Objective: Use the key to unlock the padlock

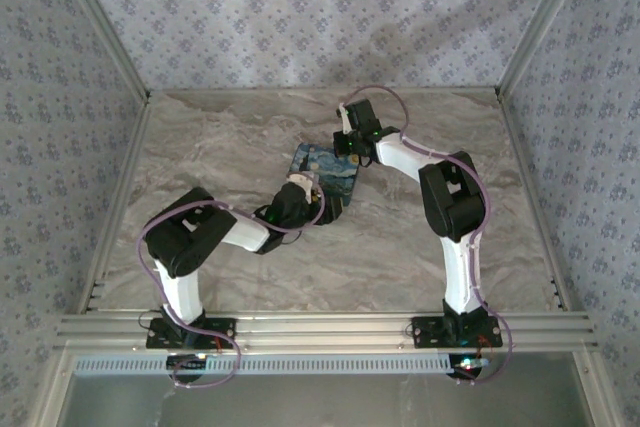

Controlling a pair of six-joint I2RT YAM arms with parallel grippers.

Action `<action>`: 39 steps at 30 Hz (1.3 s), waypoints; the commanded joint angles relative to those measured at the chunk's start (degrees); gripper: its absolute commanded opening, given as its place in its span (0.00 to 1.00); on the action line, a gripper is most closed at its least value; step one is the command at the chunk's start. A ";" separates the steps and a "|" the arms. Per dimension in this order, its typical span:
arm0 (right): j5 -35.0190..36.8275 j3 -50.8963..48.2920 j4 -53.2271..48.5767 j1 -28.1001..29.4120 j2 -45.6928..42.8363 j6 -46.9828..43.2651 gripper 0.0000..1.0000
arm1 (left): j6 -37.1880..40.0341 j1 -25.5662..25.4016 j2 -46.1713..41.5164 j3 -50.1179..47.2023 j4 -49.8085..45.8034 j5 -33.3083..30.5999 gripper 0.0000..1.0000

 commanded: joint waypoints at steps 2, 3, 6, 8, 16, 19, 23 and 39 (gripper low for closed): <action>-0.71 -1.08 -1.95 1.06 -1.88 0.25 0.00 | 0.30 0.21 1.24 -1.21 -2.58 1.91 0.69; -0.68 -1.15 -2.00 0.98 -1.93 0.20 0.00 | 0.68 0.19 1.40 -1.28 -1.83 3.15 0.65; -0.59 -0.89 -2.05 0.84 -1.97 0.07 0.00 | 0.18 0.25 1.92 -3.15 4.12 6.24 0.60; -0.66 -0.92 -2.08 0.84 -2.09 0.07 0.00 | 0.01 0.20 2.27 -4.49 8.05 7.42 0.59; -0.36 -1.31 -1.99 0.66 -2.36 -0.04 0.00 | -1.58 0.44 4.51 -6.79 17.89 9.72 0.44; -0.42 -1.48 -1.96 0.52 -2.36 -0.11 0.00 | -2.49 0.42 5.35 -7.67 20.61 10.68 0.47; -0.60 -1.59 -1.79 0.48 -2.36 0.07 0.00 | -3.14 0.39 5.96 -8.12 21.12 8.63 0.54; -0.81 -2.47 -1.12 0.31 -2.23 0.32 0.00 | -6.39 0.32 12.13 -3.91 22.65 10.73 0.62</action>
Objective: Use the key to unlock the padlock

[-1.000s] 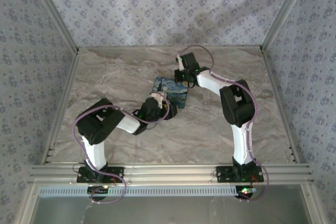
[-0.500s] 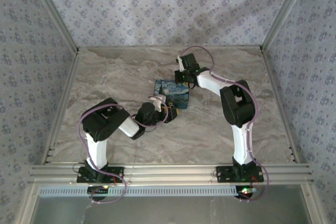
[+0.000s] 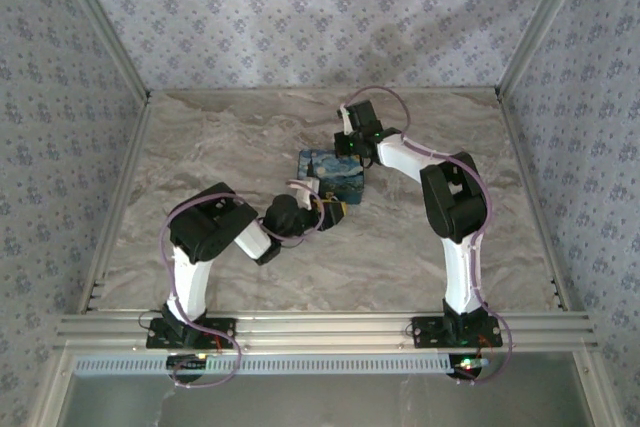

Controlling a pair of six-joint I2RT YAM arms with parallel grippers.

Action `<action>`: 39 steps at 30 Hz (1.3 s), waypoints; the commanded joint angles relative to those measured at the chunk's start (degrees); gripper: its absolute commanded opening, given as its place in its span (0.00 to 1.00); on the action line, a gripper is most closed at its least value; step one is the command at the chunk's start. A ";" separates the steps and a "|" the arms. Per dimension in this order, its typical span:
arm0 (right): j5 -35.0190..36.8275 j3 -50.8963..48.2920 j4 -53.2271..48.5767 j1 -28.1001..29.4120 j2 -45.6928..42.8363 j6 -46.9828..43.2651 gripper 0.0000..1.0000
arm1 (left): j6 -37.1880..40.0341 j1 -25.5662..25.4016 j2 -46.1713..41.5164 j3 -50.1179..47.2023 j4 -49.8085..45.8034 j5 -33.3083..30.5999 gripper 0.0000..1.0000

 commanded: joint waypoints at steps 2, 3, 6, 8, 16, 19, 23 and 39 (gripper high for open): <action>-0.74 -1.20 -1.57 0.48 -1.44 0.42 0.00 | -0.74 -0.08 1.83 0.86 -7.85 1.12 0.62; -0.73 -1.20 -1.54 0.50 -1.53 0.39 0.00 | -0.96 0.04 1.63 1.29 -9.29 1.52 0.62; -0.58 -1.20 -1.37 0.39 -1.62 0.42 0.00 | -1.14 0.04 1.21 2.06 -11.90 3.08 0.55; -0.48 -1.20 -1.21 0.39 -1.71 0.49 0.00 | -1.19 0.00 0.66 1.74 -11.97 3.55 0.49; -0.52 -2.08 -0.45 0.31 -2.22 0.94 0.00 | 0.18 0.00 -2.01 2.46 -16.50 4.58 0.57; -0.49 -2.41 -0.16 0.39 -2.41 1.03 0.00 | -0.03 0.00 -1.92 1.96 -15.33 3.95 0.59; -0.50 -2.84 0.17 0.40 -2.50 1.12 0.00 | -0.39 -0.54 -3.67 0.13 -16.77 -0.53 0.68; -0.67 -2.91 0.85 0.48 -2.94 1.43 0.00 | 4.35 -4.08 -1.79 10.42 -35.91 -8.55 0.70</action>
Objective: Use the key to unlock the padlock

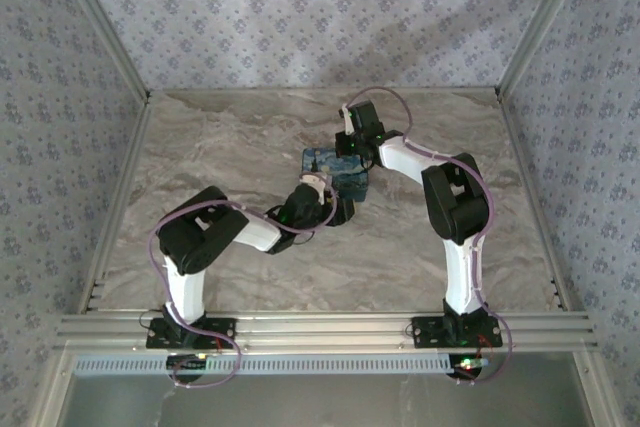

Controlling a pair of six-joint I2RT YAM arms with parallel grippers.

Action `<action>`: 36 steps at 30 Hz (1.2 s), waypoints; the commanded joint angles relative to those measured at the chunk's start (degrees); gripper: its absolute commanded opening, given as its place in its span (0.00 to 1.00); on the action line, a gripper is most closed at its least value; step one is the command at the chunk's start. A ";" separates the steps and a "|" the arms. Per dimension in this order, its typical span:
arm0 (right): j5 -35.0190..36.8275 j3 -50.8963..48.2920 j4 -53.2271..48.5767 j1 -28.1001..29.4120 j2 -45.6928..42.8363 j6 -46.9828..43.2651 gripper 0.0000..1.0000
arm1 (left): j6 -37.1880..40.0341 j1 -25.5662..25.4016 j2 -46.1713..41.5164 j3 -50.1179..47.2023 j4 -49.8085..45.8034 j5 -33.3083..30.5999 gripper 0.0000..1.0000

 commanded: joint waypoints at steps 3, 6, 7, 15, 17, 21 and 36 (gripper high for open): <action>-0.79 -0.66 -2.25 0.68 -1.79 1.04 0.00 | 2.57 0.04 4.83 0.58 -5.20 4.42 0.66; -0.65 -0.68 -2.25 0.55 -1.72 0.99 0.00 | 3.12 -0.02 4.88 -0.11 -2.74 5.91 0.60; -0.65 -0.68 -2.38 0.55 -1.76 0.95 0.00 | 3.30 -0.03 4.81 -0.49 -1.78 6.29 0.59; -0.63 -0.86 -2.60 0.19 -2.04 0.73 0.00 | 0.75 0.70 6.30 -2.60 5.00 5.21 0.50; -0.64 -0.83 -2.67 0.12 -2.09 0.70 0.00 | 0.39 0.86 6.84 -2.87 6.86 5.21 0.47; -0.65 -0.86 -2.71 0.13 -2.22 0.54 0.00 | -1.37 1.21 8.19 -3.82 10.80 4.30 0.49; -0.65 -1.01 -2.95 -0.48 -2.48 0.37 0.00 | -3.56 2.58 12.42 -1.31 11.54 7.11 0.40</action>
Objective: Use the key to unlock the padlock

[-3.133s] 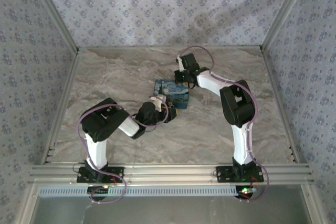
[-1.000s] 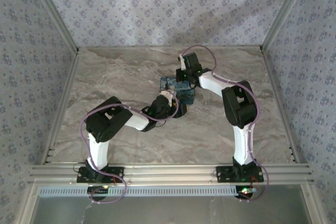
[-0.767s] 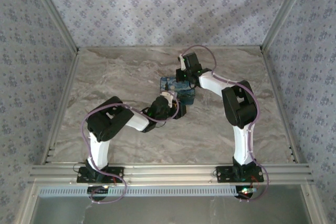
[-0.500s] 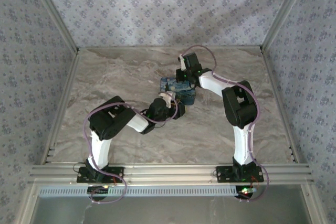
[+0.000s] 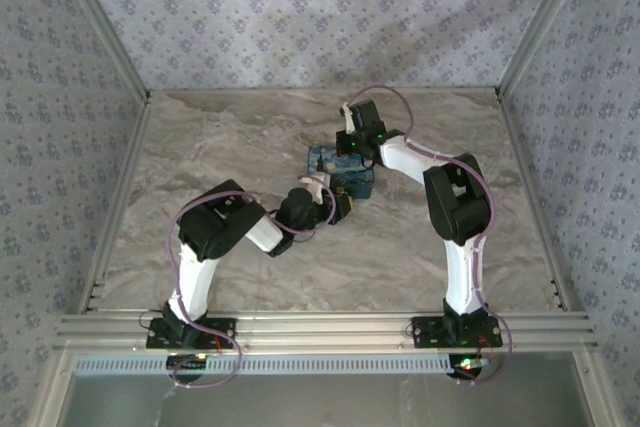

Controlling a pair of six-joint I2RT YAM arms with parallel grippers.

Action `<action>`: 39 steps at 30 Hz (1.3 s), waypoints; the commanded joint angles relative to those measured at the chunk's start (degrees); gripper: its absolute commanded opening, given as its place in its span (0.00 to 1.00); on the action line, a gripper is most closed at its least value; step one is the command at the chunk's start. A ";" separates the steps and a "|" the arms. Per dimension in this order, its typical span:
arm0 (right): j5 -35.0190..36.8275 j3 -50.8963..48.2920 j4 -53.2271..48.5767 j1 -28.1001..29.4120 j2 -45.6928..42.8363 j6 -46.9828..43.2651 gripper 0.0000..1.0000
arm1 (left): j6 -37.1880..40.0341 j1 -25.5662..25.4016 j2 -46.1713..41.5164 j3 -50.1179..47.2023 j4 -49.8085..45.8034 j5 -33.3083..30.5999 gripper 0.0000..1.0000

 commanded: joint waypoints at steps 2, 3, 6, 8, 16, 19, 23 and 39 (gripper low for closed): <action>-0.56 -0.85 -2.43 -0.26 -1.76 0.42 0.00 | -1.32 0.74 4.06 -0.07 -6.30 2.91 0.43; -0.51 -0.88 -2.36 -0.25 -1.72 0.42 0.00 | -1.40 0.78 4.52 0.05 -4.96 4.37 0.44; -0.73 -0.88 -2.23 -0.28 -1.59 0.51 0.00 | -1.87 1.12 4.98 1.77 -5.87 9.67 0.50; -0.62 -0.96 -2.12 -0.36 -1.50 0.51 0.00 | -1.50 0.96 4.35 3.00 -8.89 12.30 0.54; -0.75 -1.74 -1.23 -0.41 -1.67 0.91 0.00 | 1.54 0.96 1.37 7.36 -23.95 13.70 0.62; -0.70 -1.94 -1.24 -0.54 -1.85 0.87 0.00 | 0.66 1.01 1.54 7.05 -24.69 10.61 0.63; -0.60 -2.37 -1.13 -0.48 -2.30 0.77 0.00 | -1.80 1.13 1.96 4.62 -19.63 6.63 0.61; -0.66 -3.08 -0.66 -0.79 -2.55 1.04 0.00 | -3.67 2.10 2.63 0.01 -12.05 5.77 0.29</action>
